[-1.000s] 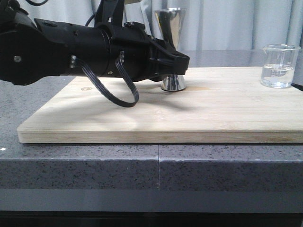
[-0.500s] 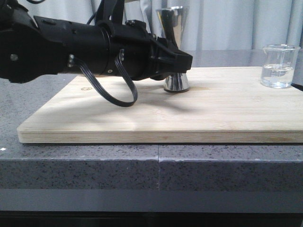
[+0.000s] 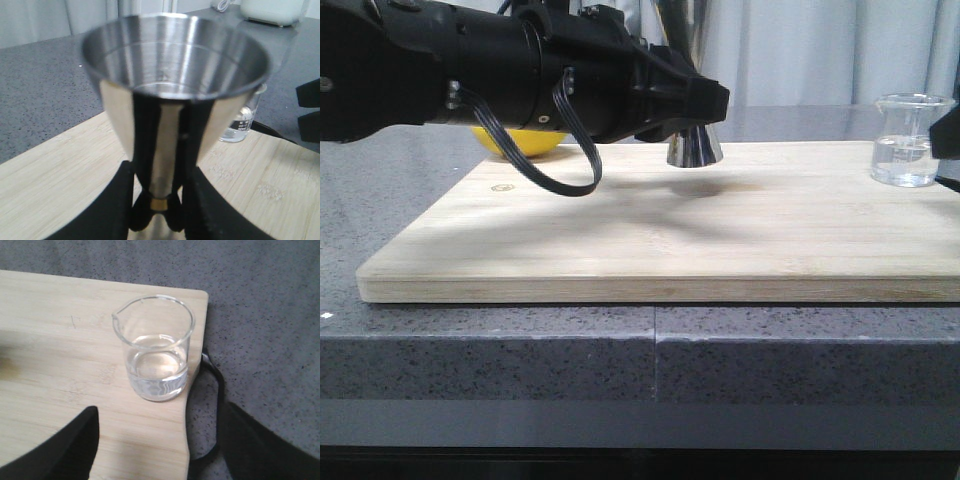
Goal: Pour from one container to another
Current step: 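Reach the right gripper to the glass beaker and grasp it, then lift the beaker with the right gripper and move it above the jigger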
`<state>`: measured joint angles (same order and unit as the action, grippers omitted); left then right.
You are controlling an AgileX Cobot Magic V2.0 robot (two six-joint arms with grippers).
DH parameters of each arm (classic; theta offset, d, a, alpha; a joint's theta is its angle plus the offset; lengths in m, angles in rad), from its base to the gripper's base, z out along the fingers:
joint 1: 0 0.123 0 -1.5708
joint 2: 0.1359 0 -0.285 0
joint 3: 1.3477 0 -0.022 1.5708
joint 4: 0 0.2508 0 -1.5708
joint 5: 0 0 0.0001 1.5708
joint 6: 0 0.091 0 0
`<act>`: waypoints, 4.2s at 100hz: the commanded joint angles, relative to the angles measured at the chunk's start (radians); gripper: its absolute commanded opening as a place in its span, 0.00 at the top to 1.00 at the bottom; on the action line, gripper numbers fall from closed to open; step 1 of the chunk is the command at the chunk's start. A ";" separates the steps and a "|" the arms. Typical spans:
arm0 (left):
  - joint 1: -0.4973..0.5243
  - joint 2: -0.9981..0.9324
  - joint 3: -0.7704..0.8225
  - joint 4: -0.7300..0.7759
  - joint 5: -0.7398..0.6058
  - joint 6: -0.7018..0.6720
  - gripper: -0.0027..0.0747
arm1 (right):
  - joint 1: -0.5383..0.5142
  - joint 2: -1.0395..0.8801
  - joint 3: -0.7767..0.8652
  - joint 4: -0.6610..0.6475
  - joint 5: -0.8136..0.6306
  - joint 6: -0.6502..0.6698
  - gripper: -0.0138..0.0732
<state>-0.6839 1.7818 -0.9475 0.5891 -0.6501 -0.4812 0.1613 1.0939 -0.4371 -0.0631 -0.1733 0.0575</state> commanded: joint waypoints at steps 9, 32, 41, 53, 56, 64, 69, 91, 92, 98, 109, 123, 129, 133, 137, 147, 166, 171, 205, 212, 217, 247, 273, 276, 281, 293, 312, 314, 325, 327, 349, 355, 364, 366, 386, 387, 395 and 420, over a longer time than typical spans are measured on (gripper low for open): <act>-0.002 -0.057 -0.027 -0.013 -0.070 -0.014 0.99 | 0.000 0.049 -0.033 -0.011 -0.159 -0.004 0.24; -0.002 -0.057 -0.027 -0.013 -0.068 -0.014 0.99 | 0.000 0.103 -0.033 -0.013 -0.292 -0.004 0.24; -0.002 -0.057 -0.027 -0.013 -0.068 -0.014 0.99 | 0.000 0.123 -0.033 -0.023 -0.318 -0.004 0.25; -0.002 -0.057 -0.027 -0.013 -0.068 -0.014 0.99 | 0.000 0.146 -0.033 -0.023 -0.346 -0.004 0.25; -0.002 -0.057 -0.027 -0.013 -0.068 -0.014 0.99 | 0.000 0.153 -0.033 -0.023 -0.355 -0.004 0.25; -0.002 -0.057 -0.027 -0.013 -0.068 -0.014 0.99 | 0.000 0.175 -0.033 -0.025 -0.394 -0.004 0.25; -0.002 -0.057 -0.027 -0.013 -0.068 -0.014 0.99 | 0.000 0.189 -0.033 -0.031 -0.418 -0.004 0.25; -0.002 -0.057 -0.027 -0.009 -0.068 -0.014 0.99 | 0.000 0.245 -0.033 -0.040 -0.474 -0.004 0.25; -0.002 -0.057 -0.027 -0.009 -0.068 -0.014 0.99 | 0.000 0.249 -0.033 -0.039 -0.478 -0.004 0.25; -0.002 -0.057 -0.027 -0.009 -0.068 -0.014 0.99 | 0.000 0.263 -0.033 -0.044 -0.493 -0.004 0.25; -0.002 -0.057 -0.027 -0.009 -0.068 -0.014 0.99 | 0.000 0.293 -0.033 -0.053 -0.527 -0.005 0.25; -0.002 -0.057 -0.027 -0.009 -0.068 -0.014 0.99 | 0.000 0.318 -0.033 -0.053 -0.567 -0.005 0.25; -0.002 -0.057 -0.027 -0.009 -0.068 -0.014 0.99 | 0.000 0.322 -0.033 -0.053 -0.574 -0.005 0.25; -0.002 -0.057 -0.027 -0.009 -0.068 -0.014 0.99 | 0.000 0.322 -0.033 -0.053 -0.574 -0.005 0.25; -0.002 -0.057 -0.027 -0.009 -0.068 -0.014 0.99 | 0.000 0.322 -0.033 -0.053 -0.574 -0.006 0.25; -0.002 -0.057 -0.027 -0.009 -0.068 -0.014 0.99 | -0.002 0.322 -0.033 -0.053 -0.576 -0.006 0.25; -0.002 -0.057 -0.027 -0.007 -0.068 -0.014 0.99 | -0.002 0.322 -0.033 -0.053 -0.578 -0.031 0.25; -0.002 -0.057 -0.027 -0.007 -0.068 -0.014 0.99 | -0.002 0.322 -0.033 -0.053 -0.578 -0.042 0.25; -0.002 -0.057 -0.027 -0.007 -0.068 -0.015 0.99 | -0.002 0.322 -0.033 -0.010 -0.600 -0.077 0.25; -0.002 -0.057 -0.027 -0.007 -0.068 -0.015 0.99 | -0.002 0.322 -0.033 -0.009 -0.605 -0.077 0.25; -0.002 -0.057 -0.027 -0.007 -0.068 -0.015 0.99 | -0.002 0.322 -0.033 -0.009 -0.605 -0.077 0.25; -0.002 -0.057 -0.027 -0.007 -0.068 -0.015 0.99 | -0.002 0.322 -0.033 -0.005 -0.605 -0.077 0.25; -0.002 -0.057 -0.027 -0.007 -0.068 -0.015 0.99 | -0.002 0.322 -0.033 -0.005 -0.605 -0.077 0.27; -0.002 -0.057 -0.027 -0.007 -0.068 -0.015 0.99 | -0.002 0.322 -0.033 -0.005 -0.605 -0.077 0.29; -0.002 -0.057 -0.027 -0.007 -0.068 -0.015 0.99 | -0.002 0.322 -0.033 -0.005 -0.605 -0.077 0.34; -0.002 -0.057 -0.027 -0.007 -0.068 -0.015 0.99 | -0.002 0.322 -0.033 -0.005 -0.605 -0.077 0.45; -0.002 -0.057 -0.027 -0.007 -0.068 -0.015 0.99 | -0.002 0.322 -0.033 -0.005 -0.605 -0.077 0.49; -0.002 -0.057 -0.027 -0.007 -0.068 -0.015 0.99 | -0.002 0.322 -0.033 -0.005 -0.605 -0.077 0.49; -0.002 -0.057 -0.027 -0.007 -0.068 -0.015 0.99 | -0.002 0.322 -0.033 -0.005 -0.603 -0.077 0.49; -0.002 -0.057 -0.027 -0.007 -0.068 -0.015 0.99 | -0.002 0.322 -0.033 -0.005 -0.603 -0.077 0.49; -0.002 -0.057 -0.027 -0.007 -0.068 -0.015 0.99 | -0.002 0.322 -0.033 -0.005 -0.603 -0.077 0.49; -0.002 -0.057 -0.027 -0.007 -0.068 -0.015 0.99 | -0.002 0.322 -0.033 -0.005 -0.608 -0.077 0.49; -0.002 -0.057 -0.027 -0.005 -0.068 -0.015 0.99 | -0.002 0.322 -0.033 -0.005 -0.646 -0.077 0.49; -0.002 -0.057 -0.027 -0.005 -0.068 -0.015 0.99 | -0.002 0.322 -0.033 -0.005 -0.654 -0.077 0.49; -0.002 -0.057 -0.027 0.037 -0.068 -0.044 0.99 | -0.002 0.309 -0.037 -0.005 -0.692 -0.077 0.49; -0.002 -0.057 -0.027 0.037 -0.068 -0.046 0.99 | -0.002 0.309 -0.037 -0.005 -0.692 -0.077 0.49; -0.002 -0.057 -0.027 0.039 -0.068 -0.046 0.99 | -0.002 0.304 -0.037 -0.005 -0.691 -0.077 0.49; -0.002 -0.057 -0.027 0.084 -0.052 -0.079 0.99 | -0.002 0.227 -0.041 -0.018 -0.644 -0.077 0.49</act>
<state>-0.6839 1.7818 -0.9475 0.6735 -0.6384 -0.5310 0.1613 1.3829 -0.4430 -0.0737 -0.7505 -0.0106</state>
